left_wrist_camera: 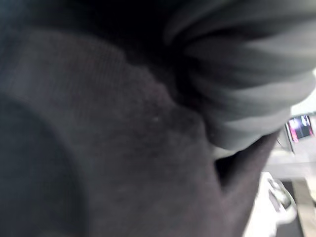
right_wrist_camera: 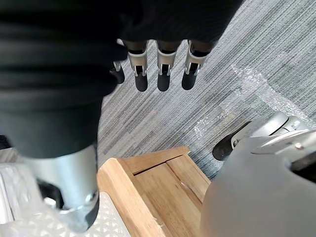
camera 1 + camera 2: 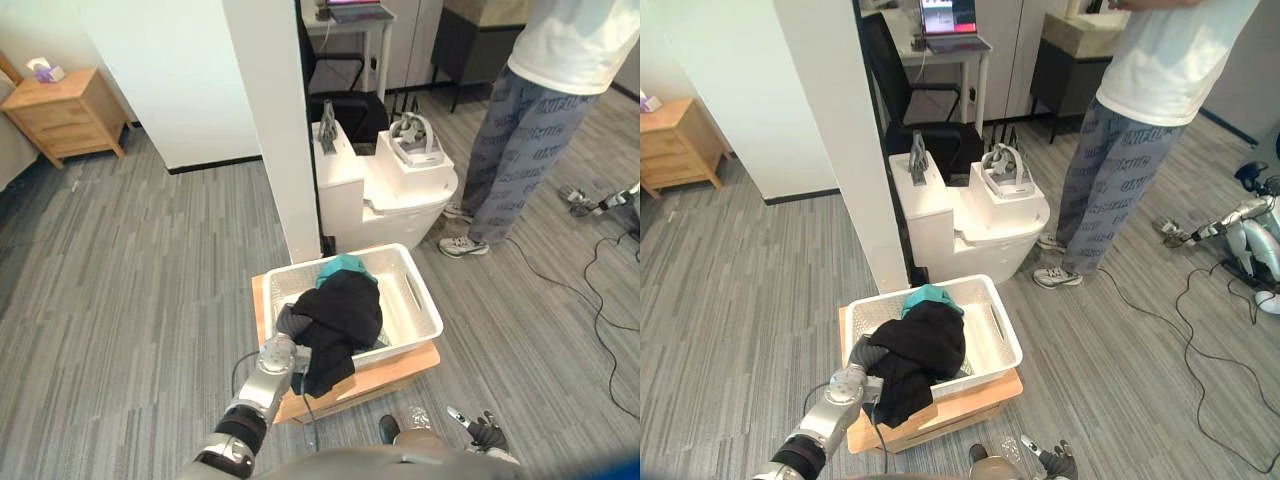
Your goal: Tidy the bed and pick cloth on bed and put in laundry
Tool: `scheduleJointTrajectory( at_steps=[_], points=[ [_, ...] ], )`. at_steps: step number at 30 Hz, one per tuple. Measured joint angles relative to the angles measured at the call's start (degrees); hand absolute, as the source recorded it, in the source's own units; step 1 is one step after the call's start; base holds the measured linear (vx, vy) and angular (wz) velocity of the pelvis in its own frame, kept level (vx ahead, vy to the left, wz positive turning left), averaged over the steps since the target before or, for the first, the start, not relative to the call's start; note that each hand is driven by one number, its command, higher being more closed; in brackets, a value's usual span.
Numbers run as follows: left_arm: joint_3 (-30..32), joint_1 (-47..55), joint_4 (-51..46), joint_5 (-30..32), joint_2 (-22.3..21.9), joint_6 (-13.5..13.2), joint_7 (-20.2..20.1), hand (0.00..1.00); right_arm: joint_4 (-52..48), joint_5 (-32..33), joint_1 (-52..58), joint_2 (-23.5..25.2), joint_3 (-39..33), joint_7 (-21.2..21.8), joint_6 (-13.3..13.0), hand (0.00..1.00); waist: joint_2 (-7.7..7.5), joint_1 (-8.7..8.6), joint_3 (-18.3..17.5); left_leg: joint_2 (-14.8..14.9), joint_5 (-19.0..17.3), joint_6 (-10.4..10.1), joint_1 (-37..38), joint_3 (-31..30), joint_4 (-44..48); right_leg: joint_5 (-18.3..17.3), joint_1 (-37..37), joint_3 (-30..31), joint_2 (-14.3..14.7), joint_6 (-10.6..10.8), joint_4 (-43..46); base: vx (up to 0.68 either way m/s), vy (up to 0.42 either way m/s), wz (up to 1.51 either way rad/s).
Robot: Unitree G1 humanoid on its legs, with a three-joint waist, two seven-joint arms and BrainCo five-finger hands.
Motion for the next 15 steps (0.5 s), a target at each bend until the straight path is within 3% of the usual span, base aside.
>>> scheduleJointTrajectory(
  at_steps=[4,5,15],
  points=[
    [2.1,-2.2,0.0,2.9,1.7,0.0,0.9,1.0,-0.6,0.1,-0.5,-1.2,0.9,0.0,-0.1,0.0,1.15,-0.14,1.5,0.2,0.0,0.0,-0.3,0.0,0.0,0.0,-0.4,0.0,0.2,-0.1,0.2,-0.01,-0.008,0.0],
    [2.1,-2.4,0.0,3.8,1.9,0.0,0.9,0.0,-0.6,0.1,-0.5,-1.2,0.9,0.0,-0.2,0.0,1.24,-0.15,1.5,0.2,0.1,0.0,-0.5,-0.1,0.0,0.0,-0.6,0.0,0.2,-0.1,0.2,0.0,0.0,0.0],
    [2.1,-3.1,0.0,5.6,2.1,0.0,0.4,0.0,-0.9,0.6,-0.7,-1.4,1.4,0.4,-0.3,0.0,0.99,-0.33,2.9,0.2,0.3,0.1,-0.7,-0.2,0.0,-0.1,-0.9,-0.1,0.2,-0.1,0.4,-0.01,-0.007,0.0]
  ],
)
